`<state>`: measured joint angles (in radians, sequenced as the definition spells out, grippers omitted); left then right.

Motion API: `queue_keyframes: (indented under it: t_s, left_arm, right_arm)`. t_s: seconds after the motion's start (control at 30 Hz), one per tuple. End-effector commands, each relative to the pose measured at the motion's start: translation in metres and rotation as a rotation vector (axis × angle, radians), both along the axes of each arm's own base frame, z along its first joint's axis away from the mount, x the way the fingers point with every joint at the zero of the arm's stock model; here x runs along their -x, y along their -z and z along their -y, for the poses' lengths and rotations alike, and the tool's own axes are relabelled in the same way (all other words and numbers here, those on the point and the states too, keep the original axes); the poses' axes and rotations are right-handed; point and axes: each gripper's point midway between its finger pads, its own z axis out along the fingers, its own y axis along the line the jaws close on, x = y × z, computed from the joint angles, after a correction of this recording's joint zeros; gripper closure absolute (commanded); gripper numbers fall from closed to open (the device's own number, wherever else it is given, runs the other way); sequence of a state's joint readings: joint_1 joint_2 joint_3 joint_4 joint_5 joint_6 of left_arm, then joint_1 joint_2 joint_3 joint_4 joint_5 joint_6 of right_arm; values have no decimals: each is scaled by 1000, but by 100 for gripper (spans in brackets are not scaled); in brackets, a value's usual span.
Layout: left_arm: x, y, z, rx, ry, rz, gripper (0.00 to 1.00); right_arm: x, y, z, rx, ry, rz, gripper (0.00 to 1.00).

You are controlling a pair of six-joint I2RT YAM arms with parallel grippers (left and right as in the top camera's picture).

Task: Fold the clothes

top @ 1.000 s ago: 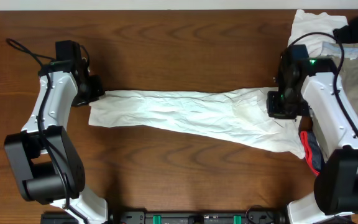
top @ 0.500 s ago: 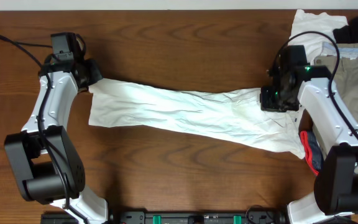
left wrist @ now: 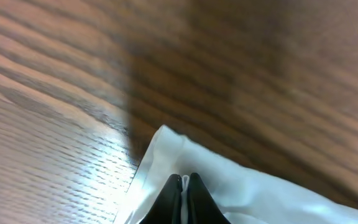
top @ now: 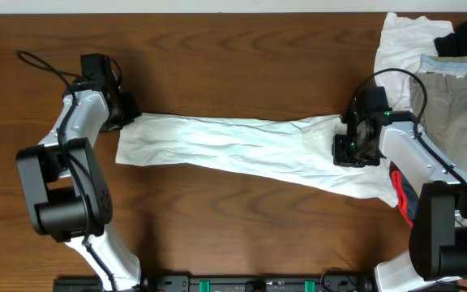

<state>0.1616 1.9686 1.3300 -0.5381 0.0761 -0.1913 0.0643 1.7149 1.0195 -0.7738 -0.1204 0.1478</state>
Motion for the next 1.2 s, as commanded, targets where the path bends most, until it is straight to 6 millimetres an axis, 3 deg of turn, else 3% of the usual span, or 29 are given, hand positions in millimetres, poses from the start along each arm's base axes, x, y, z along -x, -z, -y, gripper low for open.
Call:
queue_keyframes:
  t_s: [0.0,0.17,0.33,0.47,0.63,0.77,0.9,1.0,1.13,1.17]
  left_arm:
    - [-2,-4,5,30,-2,20,94]
    - [-22,-24,14,77,24,128,94]
    - [-54,-80,12,56,45,349,95]
    - [-63,-101,11,40,52,427,94]
    - [-45,-85,5,11,32,326,94]
    - [-9,-61,-1,-26,-1,149,94]
    - [13,-38,2,-8,-1,37,94]
    - [20,-26,3,-1,-1,-6,94]
    - [21,-25,3,0,-1,-9,92]
    - [21,-25,4,0,0,-10,85]
  right_arm:
    - [0,-5,-5,-8,-27,20,93]
    - [0,-5,-5,-8,-27,19,93]
    - [-1,-5,-5,-7,-27,20,93]
    - [0,-5,-5,-7,-27,19,93]
    - [0,-5,-5,-7,-27,19,93]
    - [0,-5,-5,-7,-27,20,93]
    - [0,-5,-5,-7,-27,20,93]
    - [0,-5,-5,-7,-27,19,93]
    - [1,-4,-5,-7,-27,14,94]
    - [1,-4,-5,-7,-27,14,94]
